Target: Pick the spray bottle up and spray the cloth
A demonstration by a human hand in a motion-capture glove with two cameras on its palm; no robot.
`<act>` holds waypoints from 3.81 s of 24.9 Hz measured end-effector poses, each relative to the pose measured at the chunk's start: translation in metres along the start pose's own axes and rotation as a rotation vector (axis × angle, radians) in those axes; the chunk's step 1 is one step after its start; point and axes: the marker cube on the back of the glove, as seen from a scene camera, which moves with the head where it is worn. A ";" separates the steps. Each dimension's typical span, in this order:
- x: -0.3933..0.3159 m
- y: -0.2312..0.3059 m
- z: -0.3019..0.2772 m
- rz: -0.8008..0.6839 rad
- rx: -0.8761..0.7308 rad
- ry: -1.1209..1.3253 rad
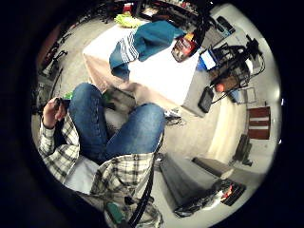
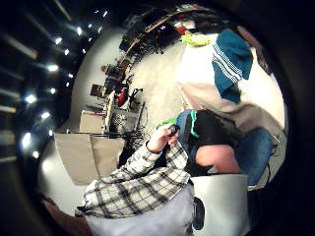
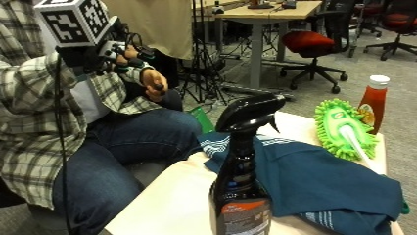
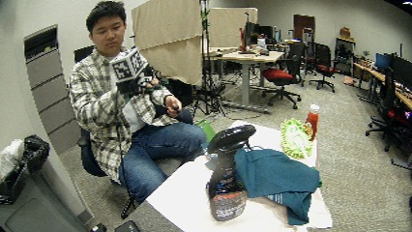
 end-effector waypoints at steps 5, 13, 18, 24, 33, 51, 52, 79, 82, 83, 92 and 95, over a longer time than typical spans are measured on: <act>0.026 -0.031 -0.021 0.066 0.100 -0.120; 0.119 -0.111 -0.032 0.210 0.319 -0.420; 0.169 -0.157 -0.023 0.272 0.389 -0.571; 0.218 -0.206 -0.011 0.297 0.463 -0.689; 0.243 -0.258 -0.004 0.171 0.487 -0.877; 0.244 -0.309 -0.016 0.136 0.527 -0.896; 0.245 -0.308 -0.017 0.144 0.515 -0.892; 0.229 -0.309 -0.023 0.206 0.522 -0.738; 0.221 -0.310 -0.028 0.192 0.472 -0.656; 0.218 -0.310 -0.029 0.188 0.456 -0.631; 0.181 -0.310 -0.031 0.130 0.314 -0.414; 0.166 -0.310 -0.027 0.113 0.264 -0.351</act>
